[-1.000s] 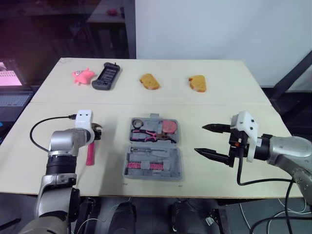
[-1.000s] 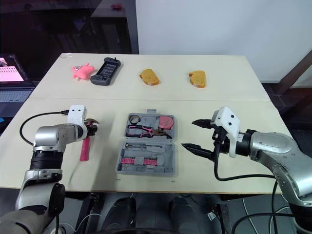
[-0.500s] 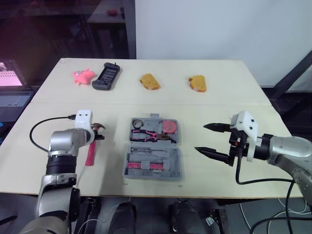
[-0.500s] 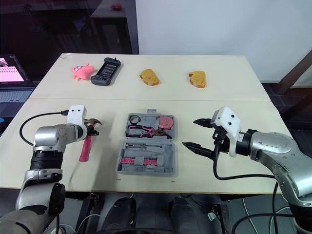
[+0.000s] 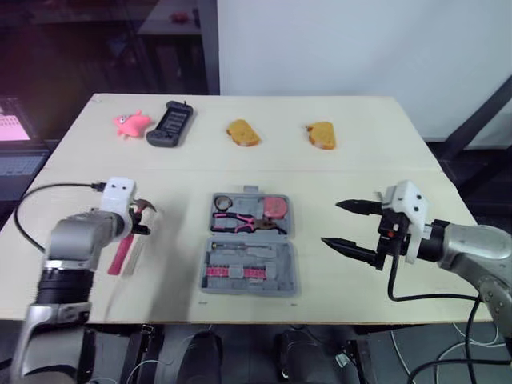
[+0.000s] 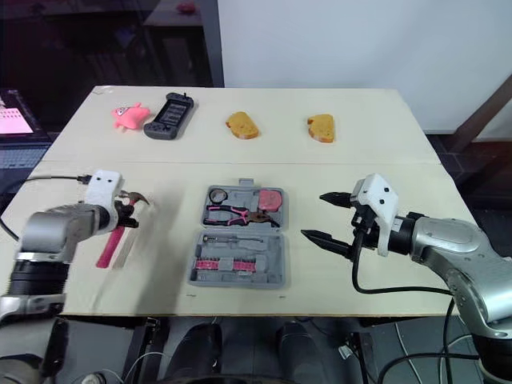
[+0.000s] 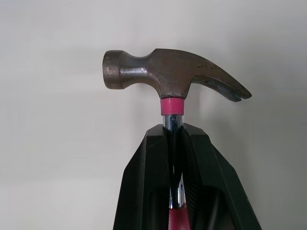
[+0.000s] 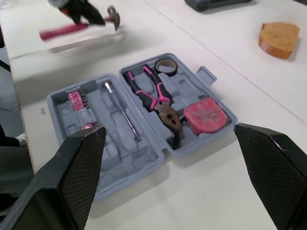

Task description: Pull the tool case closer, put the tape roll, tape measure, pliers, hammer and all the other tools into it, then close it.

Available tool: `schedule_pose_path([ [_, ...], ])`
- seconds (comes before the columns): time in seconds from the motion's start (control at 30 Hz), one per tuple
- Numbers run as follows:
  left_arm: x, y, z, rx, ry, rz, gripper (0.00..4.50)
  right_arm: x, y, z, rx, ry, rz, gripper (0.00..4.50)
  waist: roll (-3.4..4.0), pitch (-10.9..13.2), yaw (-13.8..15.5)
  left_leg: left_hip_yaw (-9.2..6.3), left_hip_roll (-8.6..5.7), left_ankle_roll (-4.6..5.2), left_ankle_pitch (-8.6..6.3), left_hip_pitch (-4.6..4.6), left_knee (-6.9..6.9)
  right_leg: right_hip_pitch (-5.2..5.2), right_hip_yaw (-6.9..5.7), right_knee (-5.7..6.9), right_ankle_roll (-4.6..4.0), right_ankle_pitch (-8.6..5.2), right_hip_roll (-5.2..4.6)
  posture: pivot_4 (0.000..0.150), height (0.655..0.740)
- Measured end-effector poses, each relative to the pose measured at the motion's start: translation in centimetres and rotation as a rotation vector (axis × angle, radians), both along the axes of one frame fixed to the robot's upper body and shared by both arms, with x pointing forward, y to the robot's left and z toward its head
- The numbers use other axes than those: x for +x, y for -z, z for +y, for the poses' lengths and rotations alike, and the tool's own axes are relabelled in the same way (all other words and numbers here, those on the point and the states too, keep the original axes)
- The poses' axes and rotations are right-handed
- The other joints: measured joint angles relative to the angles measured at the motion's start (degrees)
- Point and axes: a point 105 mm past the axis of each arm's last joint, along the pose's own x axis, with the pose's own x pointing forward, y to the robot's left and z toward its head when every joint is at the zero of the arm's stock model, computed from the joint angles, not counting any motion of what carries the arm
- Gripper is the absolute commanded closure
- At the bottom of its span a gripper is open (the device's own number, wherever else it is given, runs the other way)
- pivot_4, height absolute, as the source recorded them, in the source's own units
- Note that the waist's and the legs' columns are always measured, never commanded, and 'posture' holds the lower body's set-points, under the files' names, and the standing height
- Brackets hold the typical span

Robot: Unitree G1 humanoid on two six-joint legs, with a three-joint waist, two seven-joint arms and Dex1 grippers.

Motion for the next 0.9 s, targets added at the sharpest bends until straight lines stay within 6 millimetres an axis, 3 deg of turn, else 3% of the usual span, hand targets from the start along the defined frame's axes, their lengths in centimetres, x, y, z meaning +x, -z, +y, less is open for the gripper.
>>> schedule_pose_path([
  [0.1, -0.6, -2.4, -1.9, 0.059, 0.265, -0.009, 4.43, -0.2, 1.2, -0.8, -0.009, 0.025, 0.038, 0.0, 0.03, 0.0, 0.2, 0.01, -0.08, -0.01, 0.0, 0.0, 0.03, 0.08, 0.05, -0.05, -0.08, -0.04, -0.05, 0.15, 0.74],
  [0.2, -1.2, -3.3, -6.2, 0.064, 0.577, 0.018, 4.43, -0.5, 1.8, -1.0, -0.022, 0.03, 0.062, 0.0, 0.06, 0.0, 0.3, 0.04, -0.12, -0.01, 0.0, -0.03, 0.07, 0.08, 0.09, -0.07, -0.17, -0.1, -0.06, 0.15, 0.74],
  [0.33, -2.5, -3.1, -12.5, 0.096, 0.983, 0.077, 4.43, -0.8, 2.3, -1.1, -0.064, 0.031, 0.058, 0.0, 0.07, 0.0, 0.0, 0.03, -0.09, 0.0, 0.0, -0.04, 0.05, 0.05, 0.13, -0.06, -0.03, -0.03, 0.02, 0.15, 0.74],
  [0.53, -3.2, -1.5, -19.2, 0.134, 1.29, 0.112, 4.43, -1.2, 3.0, -1.6, -0.113, 0.069, 0.05, 0.0, 0.1, 0.1, -0.2, 0.0, -0.02, 0.02, 0.01, -0.02, 0.07, 0.04, 0.25, -0.04, -0.01, -0.02, 0.18, 0.15, 0.74],
  [0.63, -4.0, 0.2, -21.0, 0.15, 1.379, 0.152, 4.43, -1.6, 2.9, -1.3, -0.11, 0.082, 0.034, 0.0, 0.09, 0.1, -0.4, 0.0, 0.01, 0.03, 0.0, -0.02, 0.07, 0.01, 0.29, -0.03, -0.01, -0.02, 0.23, 0.15, 0.74],
  [0.73, -4.6, 1.2, -21.6, 0.182, 1.413, 0.225, 4.43, -2.0, 2.9, -1.2, -0.112, 0.096, 0.029, 0.0, 0.1, 0.1, -0.3, -0.04, 0.04, 0.03, 0.01, -0.02, 0.08, 0.02, 0.29, 0.01, -0.01, -0.02, 0.27, 0.15, 0.74],
  [0.9, -4.0, 0.4, -22.5, 0.285, 1.368, 0.316, 4.43, -2.2, 3.0, -1.0, -0.096, 0.116, 0.028, 0.0, 0.09, 0.1, 0.0, -0.05, -0.05, 0.03, 0.0, -0.05, 0.11, 0.08, 0.54, -0.03, 0.01, -0.05, 0.34, 0.15, 0.74],
])
